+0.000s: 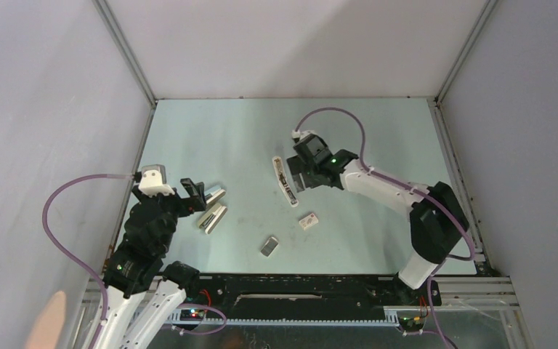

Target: Load the staples into the stapler

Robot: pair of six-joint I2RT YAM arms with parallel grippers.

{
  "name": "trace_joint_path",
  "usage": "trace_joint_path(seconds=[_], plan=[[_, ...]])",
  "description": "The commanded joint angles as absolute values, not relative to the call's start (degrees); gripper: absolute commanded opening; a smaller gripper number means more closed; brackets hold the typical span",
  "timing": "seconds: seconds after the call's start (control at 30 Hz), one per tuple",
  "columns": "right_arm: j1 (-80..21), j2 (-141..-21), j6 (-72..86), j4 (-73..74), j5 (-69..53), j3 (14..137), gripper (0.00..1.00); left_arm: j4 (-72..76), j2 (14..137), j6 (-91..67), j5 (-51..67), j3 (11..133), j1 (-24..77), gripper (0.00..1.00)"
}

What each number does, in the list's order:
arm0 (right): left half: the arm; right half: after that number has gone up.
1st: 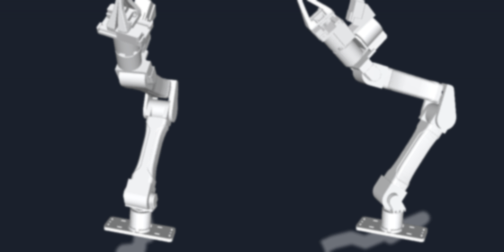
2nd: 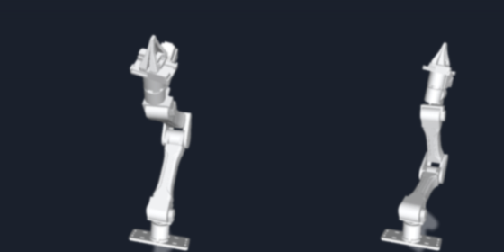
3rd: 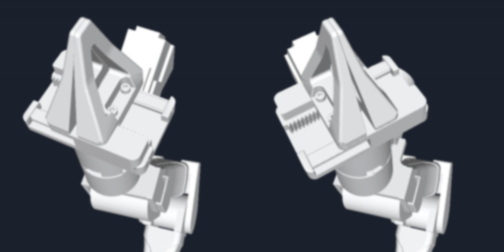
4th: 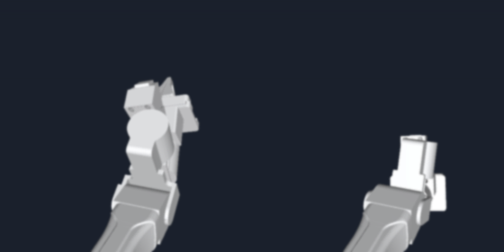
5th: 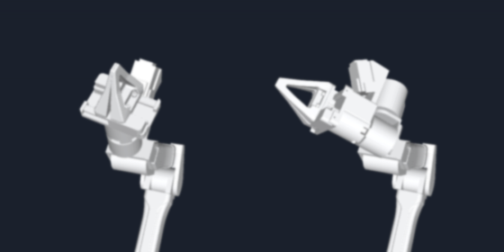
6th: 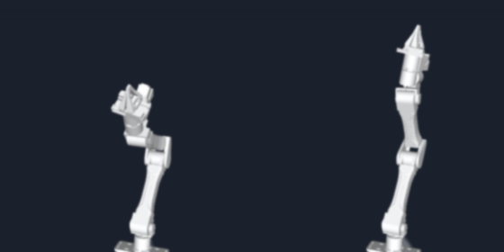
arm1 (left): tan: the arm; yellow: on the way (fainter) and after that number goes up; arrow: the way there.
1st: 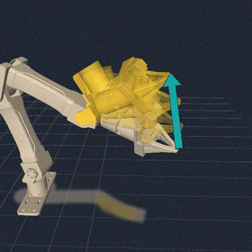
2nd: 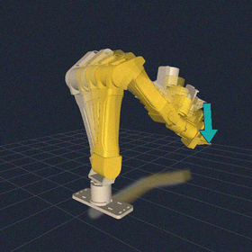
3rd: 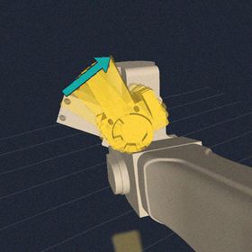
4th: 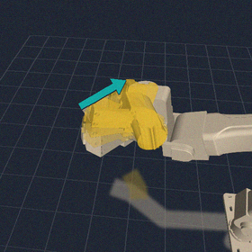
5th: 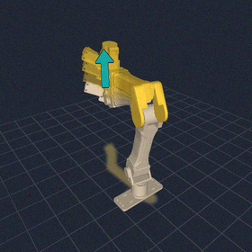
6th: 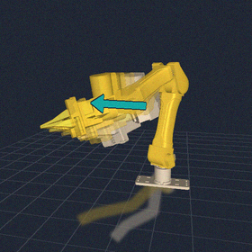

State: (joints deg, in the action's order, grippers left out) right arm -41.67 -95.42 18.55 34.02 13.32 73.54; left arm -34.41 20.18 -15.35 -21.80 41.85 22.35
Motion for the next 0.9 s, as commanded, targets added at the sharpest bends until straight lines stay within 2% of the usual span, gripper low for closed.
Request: trace_joint_path(seconds=[0.0,0.2,0.47,0.57,0.7,0.87], plan=[[-44.74,-100.44,19.57,23.84,13.54,73.97,0.77,-32.45,20.66,-13.97,-21.39,42.03,22.06,1.0],[-46.93,-108.1,20.25,19.04,11.82,75.59,0.74,-32.55,20.57,-13.89,-21.52,42.1,22.06,1.0],[-49.3,-115.72,19.75,16.93,14.26,77.95,0.63,-32.67,20.31,-13.89,-21.53,42.08,22.06,1.0],[-49.73,-117.03,19.8,16.8,14.03,78.03,0.53,-32.7,20.24,-13.89,-21.48,41.96,22.06,1.0],[-51.36,-117.1,19.1,17.09,13.23,78.03,0.32,-32.65,20.11,-13.86,-21.5,42.03,22.06,1.0],[-54.57,-116.2,19.41,17.74,13.18,78.04,0.22,-32.63,20.14,-13.89,-21.42,42.05,22.06,1.0]])
